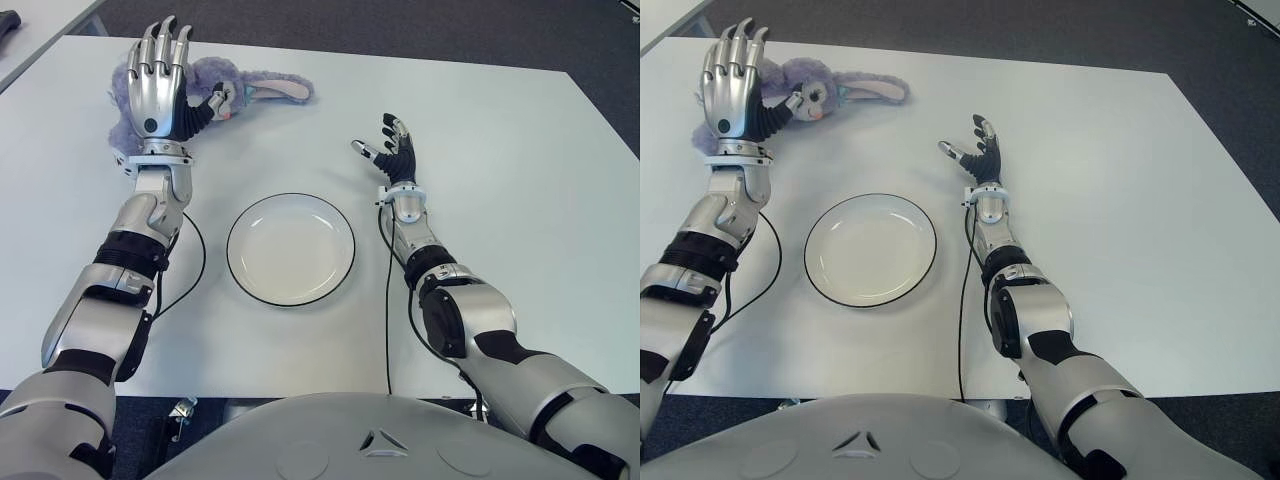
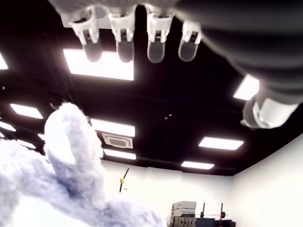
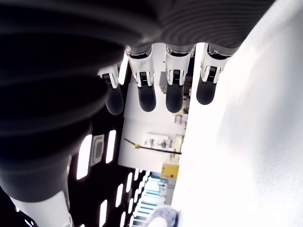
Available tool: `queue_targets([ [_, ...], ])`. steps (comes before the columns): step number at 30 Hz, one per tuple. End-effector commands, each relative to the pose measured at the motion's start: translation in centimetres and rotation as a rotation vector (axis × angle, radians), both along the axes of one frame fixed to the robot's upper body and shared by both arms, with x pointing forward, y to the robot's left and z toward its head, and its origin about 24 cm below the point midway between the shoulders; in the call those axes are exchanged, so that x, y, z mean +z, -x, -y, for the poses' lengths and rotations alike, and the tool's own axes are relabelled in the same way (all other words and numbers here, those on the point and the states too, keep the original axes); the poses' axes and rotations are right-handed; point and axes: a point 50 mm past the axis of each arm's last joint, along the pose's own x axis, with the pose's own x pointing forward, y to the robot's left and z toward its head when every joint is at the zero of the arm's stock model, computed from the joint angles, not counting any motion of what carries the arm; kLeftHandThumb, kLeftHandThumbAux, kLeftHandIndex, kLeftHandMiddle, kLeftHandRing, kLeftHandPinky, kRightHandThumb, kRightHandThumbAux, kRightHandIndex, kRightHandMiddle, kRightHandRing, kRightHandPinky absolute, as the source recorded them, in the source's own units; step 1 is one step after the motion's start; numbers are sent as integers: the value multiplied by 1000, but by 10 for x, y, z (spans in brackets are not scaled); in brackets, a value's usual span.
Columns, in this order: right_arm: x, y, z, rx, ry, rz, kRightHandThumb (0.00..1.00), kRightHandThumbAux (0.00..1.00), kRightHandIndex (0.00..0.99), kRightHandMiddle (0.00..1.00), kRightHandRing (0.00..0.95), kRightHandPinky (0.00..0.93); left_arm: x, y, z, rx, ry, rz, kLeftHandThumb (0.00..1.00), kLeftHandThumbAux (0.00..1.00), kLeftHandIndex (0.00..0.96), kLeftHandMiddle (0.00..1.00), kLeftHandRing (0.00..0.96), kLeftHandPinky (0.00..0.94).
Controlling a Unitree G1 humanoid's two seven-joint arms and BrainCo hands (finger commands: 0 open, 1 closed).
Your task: Put the doll into the plate.
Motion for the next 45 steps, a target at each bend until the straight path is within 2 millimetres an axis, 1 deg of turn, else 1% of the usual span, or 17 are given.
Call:
queue_targets([
  [1, -108, 74, 9, -52, 11, -480, 44, 769, 127, 115, 92, 87, -4, -6, -3, 12, -39, -72, 353, 384, 0, 42, 49, 0],
  [14, -108, 74, 9, -52, 14, -482, 45, 770, 125, 117, 96, 90, 1, -14, -6, 27, -79, -101, 337, 387, 0, 34, 29, 0],
  [16, -108, 74, 9, -53, 13, -481, 44, 772, 123, 117, 101, 105, 2, -15, -6, 28, -87, -108, 330, 389, 0, 36, 23, 0],
  [26, -108, 74, 9, -52, 4, -484, 40, 758, 124, 126, 117, 123, 5, -19, -7, 27, -108, -126, 352, 403, 0, 36, 13, 0],
  [31, -108, 74, 9, -51, 3, -484, 39, 755, 123, 126, 115, 115, 6, -20, -7, 28, -113, -132, 355, 407, 0, 34, 9, 0],
  [45, -108, 73, 9, -54, -5, -480, 46, 772, 129, 134, 123, 121, 8, -23, -8, 35, -123, -138, 350, 409, 0, 41, 17, 0],
])
